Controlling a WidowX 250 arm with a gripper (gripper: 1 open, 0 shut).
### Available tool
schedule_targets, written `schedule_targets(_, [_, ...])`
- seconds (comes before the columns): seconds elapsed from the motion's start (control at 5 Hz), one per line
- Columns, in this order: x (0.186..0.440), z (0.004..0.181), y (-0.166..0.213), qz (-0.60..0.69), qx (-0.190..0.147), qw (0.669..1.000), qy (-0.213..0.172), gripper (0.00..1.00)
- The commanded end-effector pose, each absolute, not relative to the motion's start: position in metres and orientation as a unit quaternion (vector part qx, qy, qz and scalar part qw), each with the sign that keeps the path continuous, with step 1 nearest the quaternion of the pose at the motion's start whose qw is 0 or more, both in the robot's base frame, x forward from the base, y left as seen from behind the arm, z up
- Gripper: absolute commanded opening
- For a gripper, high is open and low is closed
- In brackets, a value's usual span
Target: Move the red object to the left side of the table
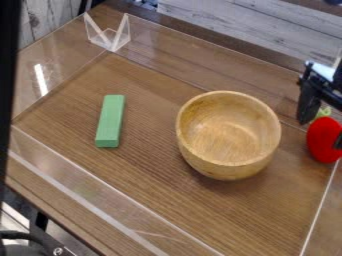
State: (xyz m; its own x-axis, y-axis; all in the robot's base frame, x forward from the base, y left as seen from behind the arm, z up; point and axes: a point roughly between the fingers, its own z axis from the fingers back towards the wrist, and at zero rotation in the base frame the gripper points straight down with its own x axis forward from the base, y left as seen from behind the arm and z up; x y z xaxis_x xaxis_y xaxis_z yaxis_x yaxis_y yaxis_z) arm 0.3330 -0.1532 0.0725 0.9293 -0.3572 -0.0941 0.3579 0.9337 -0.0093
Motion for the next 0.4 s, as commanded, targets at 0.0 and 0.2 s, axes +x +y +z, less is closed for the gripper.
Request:
schedule_targets(0.0, [0.346,0.080,-0.157,-0.189,-0.003,0.982,0.019,1.00])
schedule_targets(0.2, [0.351,0.070,-0.156,-0.193,-0.002,0.981,0.024,1.00])
